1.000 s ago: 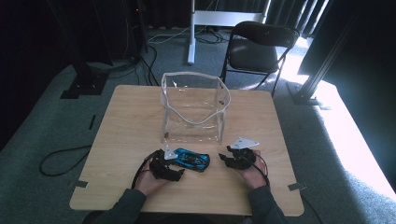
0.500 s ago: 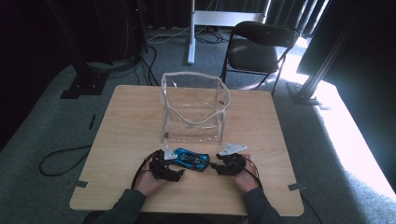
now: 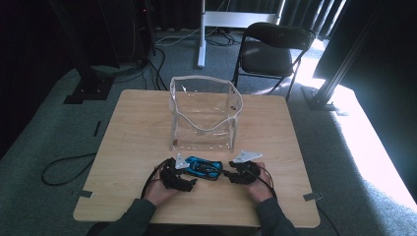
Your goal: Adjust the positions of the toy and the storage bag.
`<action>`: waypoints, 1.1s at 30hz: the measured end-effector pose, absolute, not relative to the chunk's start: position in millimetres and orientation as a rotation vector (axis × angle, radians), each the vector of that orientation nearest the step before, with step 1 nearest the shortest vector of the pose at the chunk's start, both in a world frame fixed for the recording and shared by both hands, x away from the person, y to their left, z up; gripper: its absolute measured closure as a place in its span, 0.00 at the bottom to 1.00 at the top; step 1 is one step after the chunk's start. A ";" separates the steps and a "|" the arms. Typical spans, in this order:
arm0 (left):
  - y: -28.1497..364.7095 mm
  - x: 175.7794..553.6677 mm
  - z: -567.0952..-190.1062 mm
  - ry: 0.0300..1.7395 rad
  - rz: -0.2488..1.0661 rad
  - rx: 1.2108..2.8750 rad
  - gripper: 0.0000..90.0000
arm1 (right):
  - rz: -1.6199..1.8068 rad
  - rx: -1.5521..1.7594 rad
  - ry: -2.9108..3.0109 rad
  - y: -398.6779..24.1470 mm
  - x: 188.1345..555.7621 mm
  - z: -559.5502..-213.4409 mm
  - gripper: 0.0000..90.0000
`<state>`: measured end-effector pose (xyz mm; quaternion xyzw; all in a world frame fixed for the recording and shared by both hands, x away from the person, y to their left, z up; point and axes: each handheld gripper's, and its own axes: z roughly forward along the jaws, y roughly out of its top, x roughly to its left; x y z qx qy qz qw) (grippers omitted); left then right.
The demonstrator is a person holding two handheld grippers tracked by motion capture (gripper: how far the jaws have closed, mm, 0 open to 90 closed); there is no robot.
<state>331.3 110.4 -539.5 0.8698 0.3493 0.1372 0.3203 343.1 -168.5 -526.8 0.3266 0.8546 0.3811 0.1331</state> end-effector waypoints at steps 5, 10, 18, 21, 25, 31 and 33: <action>99.1 330.3 -540.0 0.895 0.357 2.287 0.16 | 1.096 0.988 2.462 -178.8 344.5 -528.5 0.57; 87.4 331.1 -540.1 0.878 0.346 2.294 0.16 | 1.081 1.013 2.434 -190.1 345.0 -526.5 0.57; 76.7 333.6 -540.2 0.858 0.340 2.298 0.16 | 1.055 1.041 2.433 -202.5 346.2 -529.2 0.57; 74.5 333.8 -540.5 0.850 0.338 2.297 0.16 | 1.045 1.046 2.436 -205.4 347.0 -530.4 0.57; 75.7 333.8 -540.6 0.849 0.327 2.289 0.16 | 1.005 1.045 2.440 -207.5 347.1 -531.5 0.57; 77.4 333.9 -540.4 0.850 0.320 2.282 0.17 | 1.026 1.064 2.422 -213.8 347.4 -529.4 0.56; 80.9 334.3 -538.9 0.862 0.306 2.270 0.19 | 1.036 1.074 2.409 -215.9 347.0 -527.8 0.55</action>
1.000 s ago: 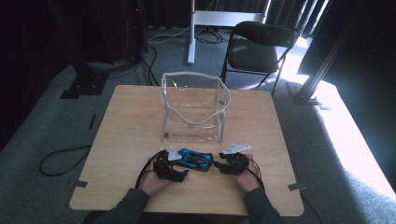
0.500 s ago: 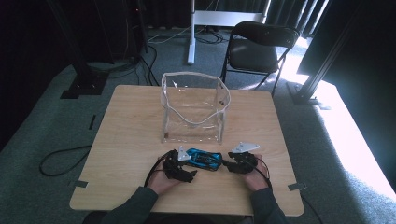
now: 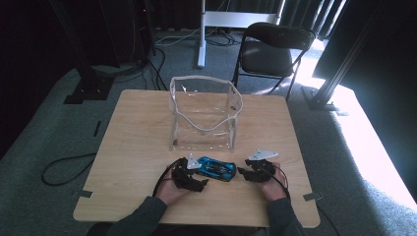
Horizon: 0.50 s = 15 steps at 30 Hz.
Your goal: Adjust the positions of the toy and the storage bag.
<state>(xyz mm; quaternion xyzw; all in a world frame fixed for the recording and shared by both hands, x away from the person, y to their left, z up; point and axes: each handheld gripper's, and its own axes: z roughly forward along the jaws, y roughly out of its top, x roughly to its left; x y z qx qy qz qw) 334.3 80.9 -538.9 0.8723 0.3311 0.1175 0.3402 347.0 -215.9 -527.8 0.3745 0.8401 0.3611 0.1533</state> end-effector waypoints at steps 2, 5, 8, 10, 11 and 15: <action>83.8 334.3 -537.3 0.864 0.297 2.264 0.19 | 1.042 1.076 2.405 -216.7 346.6 -527.0 0.55; 97.9 334.9 -531.4 0.885 0.318 2.246 0.19 | 1.083 1.062 2.394 -218.2 344.1 -521.7 0.55; 110.7 337.3 -529.5 0.909 0.330 2.232 0.19 | 1.126 1.043 2.385 -217.8 342.3 -516.4 0.54; 119.7 339.7 -530.1 0.935 0.338 2.229 0.19 | 1.149 1.022 2.382 -216.8 341.0 -513.3 0.53; 124.1 341.2 -531.1 0.952 0.338 2.222 0.19 | 1.158 1.011 2.381 -216.0 340.3 -512.0 0.52; 138.3 346.3 -535.1 1.012 0.349 2.202 0.19 | 1.176 0.969 2.396 -210.7 339.3 -509.6 0.45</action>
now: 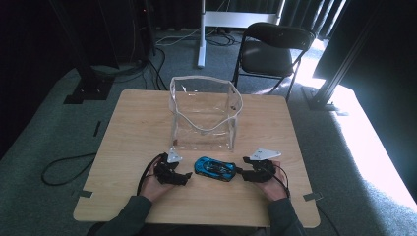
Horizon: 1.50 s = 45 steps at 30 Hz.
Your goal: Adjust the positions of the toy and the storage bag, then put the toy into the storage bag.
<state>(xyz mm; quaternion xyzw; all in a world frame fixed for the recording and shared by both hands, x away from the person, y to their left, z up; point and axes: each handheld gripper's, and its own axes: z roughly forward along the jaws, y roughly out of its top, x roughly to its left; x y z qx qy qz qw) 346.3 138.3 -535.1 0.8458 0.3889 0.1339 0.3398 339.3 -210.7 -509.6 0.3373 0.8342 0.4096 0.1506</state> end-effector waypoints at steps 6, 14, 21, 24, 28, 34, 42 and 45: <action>147.7 352.3 -539.8 1.061 0.366 2.173 0.19 | 1.212 0.926 2.415 -204.2 338.3 -509.1 0.39; 148.6 352.6 -541.1 1.059 0.388 2.170 0.20 | 1.211 0.891 2.440 -200.2 337.3 -512.5 0.35; 147.6 352.0 -542.3 1.051 0.403 2.168 0.20 | 1.239 0.828 2.454 -198.4 338.9 -513.0 0.26; 146.1 351.5 -542.7 1.043 0.423 2.178 0.20 | 1.237 0.792 2.475 -195.4 339.4 -514.4 0.27; 144.7 350.8 -543.3 1.038 0.435 2.180 0.20 | 1.243 0.762 2.489 -192.2 342.0 -517.4 0.27; 142.8 349.8 -543.5 1.040 0.434 2.177 0.20 | 1.222 0.732 2.509 -185.5 344.7 -523.6 0.23; 141.6 349.1 -543.6 1.033 0.433 2.179 0.20 | 1.129 0.704 2.594 -175.0 347.8 -540.3 0.14; 141.6 349.1 -543.6 1.033 0.434 2.180 0.20 | 1.093 0.710 2.628 -171.6 348.6 -547.5 0.13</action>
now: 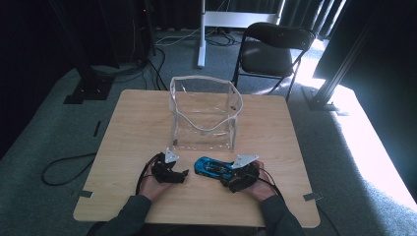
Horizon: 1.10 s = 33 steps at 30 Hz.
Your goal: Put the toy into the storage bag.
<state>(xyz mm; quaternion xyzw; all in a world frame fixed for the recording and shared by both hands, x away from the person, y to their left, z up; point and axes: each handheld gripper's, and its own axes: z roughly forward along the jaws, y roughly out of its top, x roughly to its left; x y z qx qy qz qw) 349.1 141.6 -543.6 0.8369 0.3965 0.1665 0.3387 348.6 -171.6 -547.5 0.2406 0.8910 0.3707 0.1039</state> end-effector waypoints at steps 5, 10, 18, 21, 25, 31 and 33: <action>141.6 349.1 -543.6 1.032 0.434 2.179 0.20 | 1.096 0.713 2.632 -171.5 347.4 -547.9 0.12; 141.5 349.0 -543.7 1.033 0.434 2.179 0.20 | 1.097 0.680 2.650 -173.9 349.3 -546.9 0.16; 137.9 348.1 -543.6 1.022 0.428 2.185 0.20 | 1.132 0.611 2.616 -177.3 352.4 -547.2 0.25; 132.5 346.5 -543.7 1.000 0.419 2.193 0.20 | 1.108 0.643 2.622 -174.8 352.2 -545.5 0.25; 131.2 346.6 -543.9 0.992 0.418 2.192 0.20 | 1.095 0.614 2.613 -173.8 352.2 -544.9 0.22; 131.1 346.9 -543.9 0.987 0.417 2.194 0.20 | 1.126 0.540 2.585 -173.3 352.2 -541.9 0.21; 130.9 346.9 -544.0 0.988 0.417 2.193 0.20 | 1.144 0.526 2.587 -173.7 353.4 -540.8 0.22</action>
